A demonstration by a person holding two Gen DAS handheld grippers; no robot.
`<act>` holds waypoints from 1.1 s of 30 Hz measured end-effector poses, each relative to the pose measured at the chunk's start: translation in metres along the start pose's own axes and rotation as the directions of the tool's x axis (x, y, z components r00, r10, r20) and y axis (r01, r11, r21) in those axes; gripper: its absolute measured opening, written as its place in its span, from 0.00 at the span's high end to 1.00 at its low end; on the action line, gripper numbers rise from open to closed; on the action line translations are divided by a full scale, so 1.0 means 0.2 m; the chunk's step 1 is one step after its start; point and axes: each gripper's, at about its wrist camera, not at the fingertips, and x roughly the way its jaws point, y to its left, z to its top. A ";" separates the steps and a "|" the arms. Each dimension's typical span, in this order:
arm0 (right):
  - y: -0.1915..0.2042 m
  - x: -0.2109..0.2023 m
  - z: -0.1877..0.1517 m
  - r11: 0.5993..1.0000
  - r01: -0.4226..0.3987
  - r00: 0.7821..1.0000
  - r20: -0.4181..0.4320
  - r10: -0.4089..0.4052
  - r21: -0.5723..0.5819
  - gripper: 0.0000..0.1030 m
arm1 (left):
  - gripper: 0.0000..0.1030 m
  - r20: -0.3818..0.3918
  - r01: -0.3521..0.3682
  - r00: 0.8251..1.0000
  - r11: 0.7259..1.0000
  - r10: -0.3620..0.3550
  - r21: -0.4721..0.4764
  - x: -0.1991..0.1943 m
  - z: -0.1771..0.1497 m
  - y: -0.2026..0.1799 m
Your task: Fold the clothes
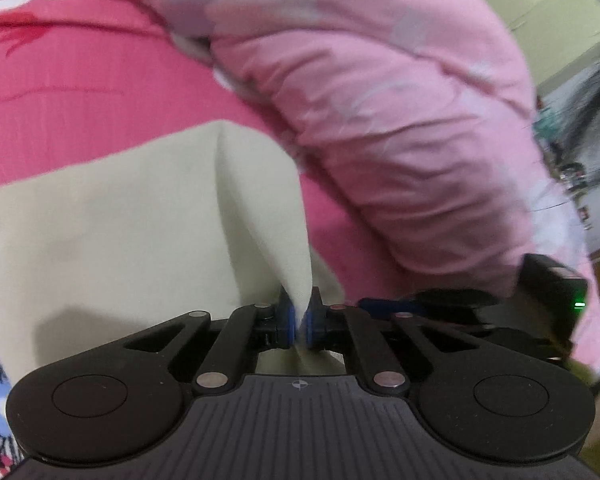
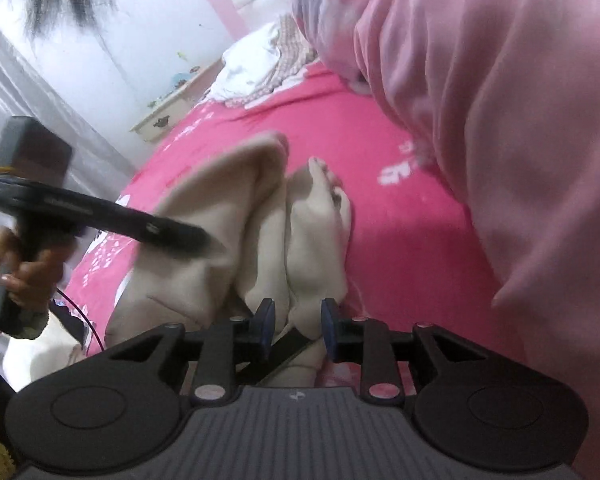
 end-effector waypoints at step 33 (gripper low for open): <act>0.52 0.11 -0.05 0.867 -0.104 0.988 0.050 0.147 -0.488 0.95 | 0.58 -0.145 -0.107 0.985 0.991 0.095 -0.080 0.10 0.01 0.08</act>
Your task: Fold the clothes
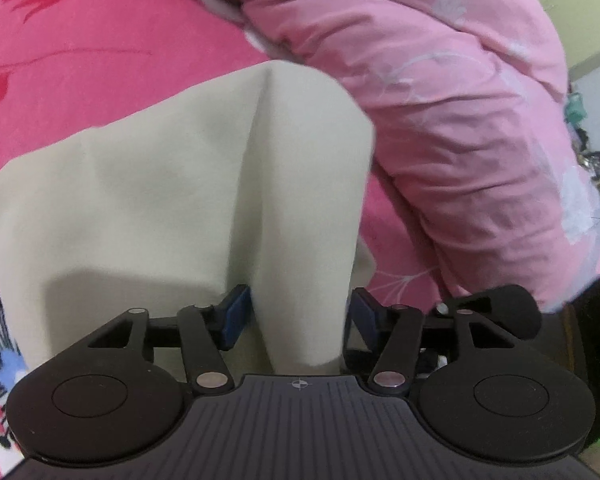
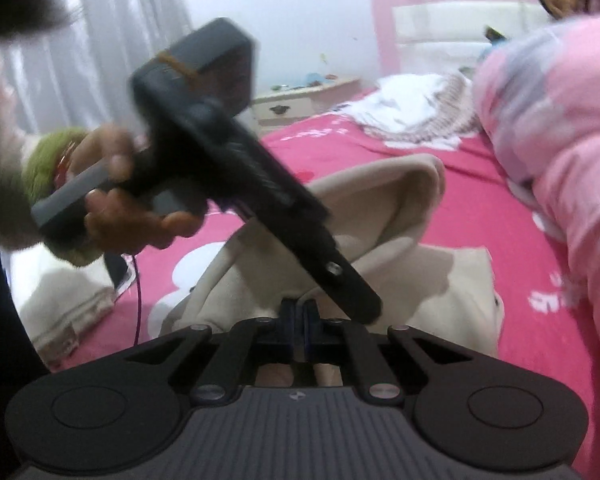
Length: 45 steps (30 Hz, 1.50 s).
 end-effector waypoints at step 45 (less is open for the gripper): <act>-0.19 0.09 -0.09 0.889 0.455 0.878 -0.189 -0.439 0.047 0.94 | 0.92 0.250 0.211 0.950 0.975 -0.189 -0.066 -0.38 -0.20 0.20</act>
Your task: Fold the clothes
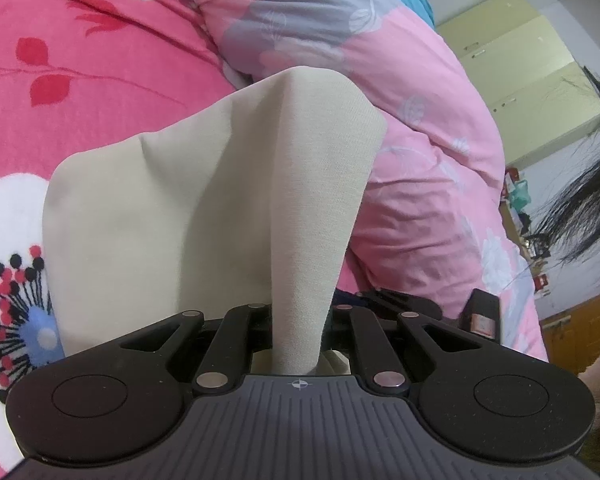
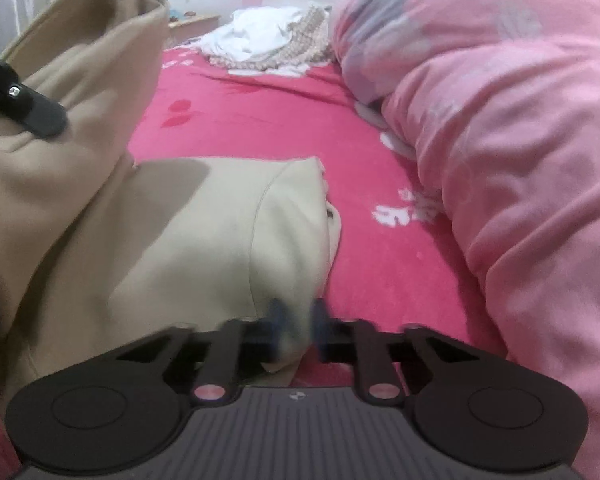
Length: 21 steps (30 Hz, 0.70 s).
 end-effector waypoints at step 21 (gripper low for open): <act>-0.41 -0.02 -0.13 0.644 -0.213 0.966 0.061 0.250 0.735 0.59 | 0.91 -0.017 -0.002 1.000 1.000 0.002 0.005 0.03 0.00 0.01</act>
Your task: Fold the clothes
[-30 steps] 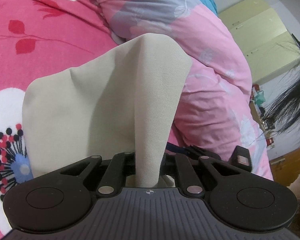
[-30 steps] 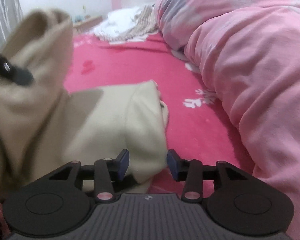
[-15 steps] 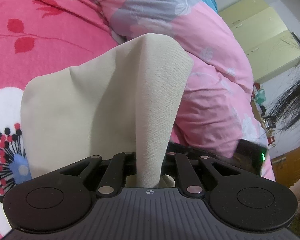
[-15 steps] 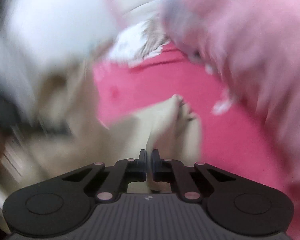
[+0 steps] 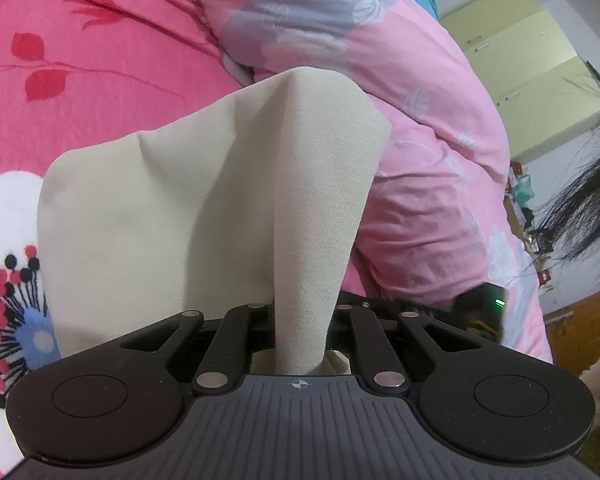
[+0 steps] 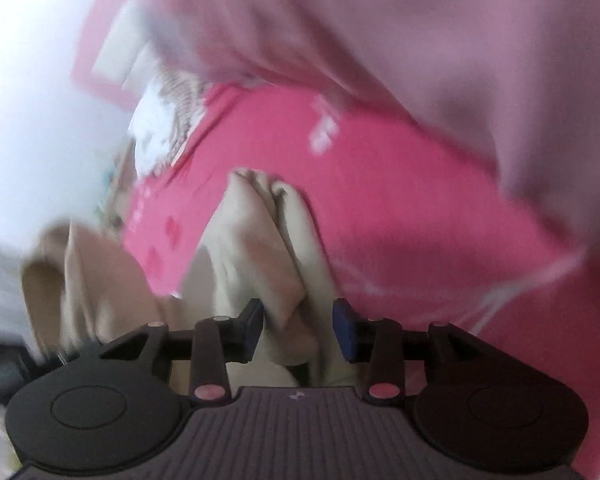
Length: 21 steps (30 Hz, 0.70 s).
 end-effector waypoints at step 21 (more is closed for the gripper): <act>0.46 0.11 -0.31 0.542 0.258 0.965 0.189 -0.179 -0.800 0.59 | 0.91 0.016 0.008 1.000 1.000 -0.008 0.000 -0.01 -0.02 0.00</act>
